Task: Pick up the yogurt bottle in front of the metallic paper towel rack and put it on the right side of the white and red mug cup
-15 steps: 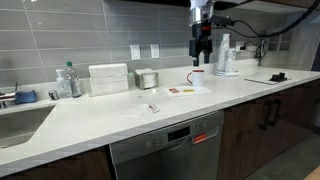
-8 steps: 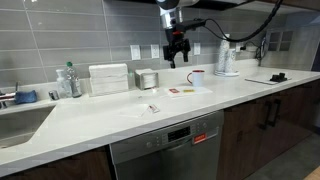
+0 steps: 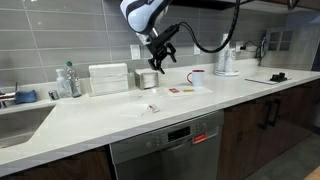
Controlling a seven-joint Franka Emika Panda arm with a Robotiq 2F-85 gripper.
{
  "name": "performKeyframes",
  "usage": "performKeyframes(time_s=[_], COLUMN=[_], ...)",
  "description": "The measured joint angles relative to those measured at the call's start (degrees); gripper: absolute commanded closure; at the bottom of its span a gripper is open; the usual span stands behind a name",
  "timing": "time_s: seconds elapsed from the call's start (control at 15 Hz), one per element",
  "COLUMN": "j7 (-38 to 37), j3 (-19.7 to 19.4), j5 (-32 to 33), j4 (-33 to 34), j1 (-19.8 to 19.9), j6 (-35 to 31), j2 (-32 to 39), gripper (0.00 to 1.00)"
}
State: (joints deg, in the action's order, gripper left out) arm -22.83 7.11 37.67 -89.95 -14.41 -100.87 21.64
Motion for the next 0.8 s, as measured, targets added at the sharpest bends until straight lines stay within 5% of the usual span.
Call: performKeyframes(time_s=[0.8], j7=[-0.95], j3=[-1.91], j5=[4.93], j4=[7.57], j1=[-2.53], j6=[1.82], j2=[5.79], gripper=[0.00])
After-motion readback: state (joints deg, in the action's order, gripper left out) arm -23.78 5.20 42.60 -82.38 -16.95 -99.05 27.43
